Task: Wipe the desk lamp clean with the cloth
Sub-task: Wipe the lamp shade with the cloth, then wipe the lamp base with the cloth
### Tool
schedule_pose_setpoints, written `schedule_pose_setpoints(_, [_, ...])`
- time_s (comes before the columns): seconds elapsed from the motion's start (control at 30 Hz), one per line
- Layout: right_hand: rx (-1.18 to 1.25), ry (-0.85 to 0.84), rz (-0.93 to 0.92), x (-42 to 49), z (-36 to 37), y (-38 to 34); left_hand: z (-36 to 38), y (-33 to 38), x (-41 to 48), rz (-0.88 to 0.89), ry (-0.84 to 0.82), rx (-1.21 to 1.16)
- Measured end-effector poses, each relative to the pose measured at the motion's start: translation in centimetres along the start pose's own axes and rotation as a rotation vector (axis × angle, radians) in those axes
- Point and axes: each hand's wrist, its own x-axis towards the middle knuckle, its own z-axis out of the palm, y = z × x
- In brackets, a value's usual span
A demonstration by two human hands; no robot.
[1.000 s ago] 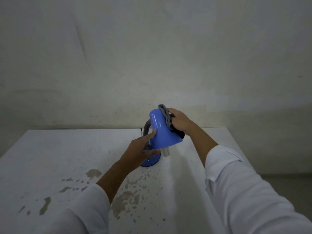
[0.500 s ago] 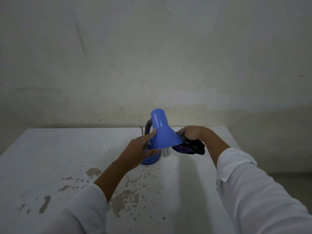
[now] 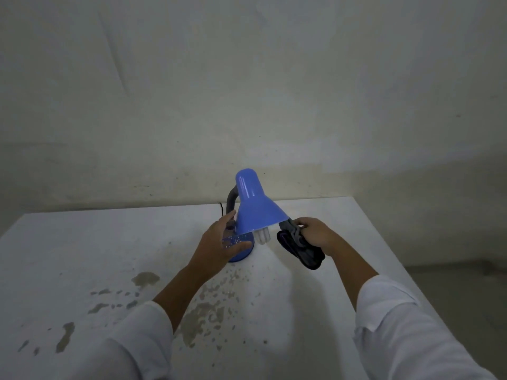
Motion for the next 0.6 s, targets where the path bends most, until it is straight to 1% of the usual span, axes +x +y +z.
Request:
schedule_pose_setpoints(0.1, [0.043, 0.098, 0.007, -0.7, 1.5, 0.5, 0.0, -1.2, -0.7, -0.075, -0.027, -0.058])
schedule_pose_setpoints(0.17, [0.066, 0.155, 0.017, -1.2, 2.6, 0.7, -0.1, -2.1, -1.1, -0.09, -0.053, 0.012])
schedule_pose_setpoints(0.27, [0.156, 0.226, 0.03, -1.7, 4.6, 0.9, -0.6, -3.5, -1.3, -0.106, -0.136, 0.144])
schedule_pose_setpoints(0.4, [0.189, 0.324, 0.0, -1.8, 7.4, 1.8, -0.5, -6.0, -1.1, -0.123, -0.214, 0.191])
schedule_pose_setpoints(0.47, [0.188, 0.34, -0.019, -1.5, 9.0, 2.8, 0.2, -7.3, -1.2, -0.122, -0.23, 0.164])
schedule_pose_setpoints(0.6, [0.216, 0.408, -0.067, -0.6, 11.9, 5.0, 2.6, -9.4, -1.4, -0.164, -0.235, 0.035])
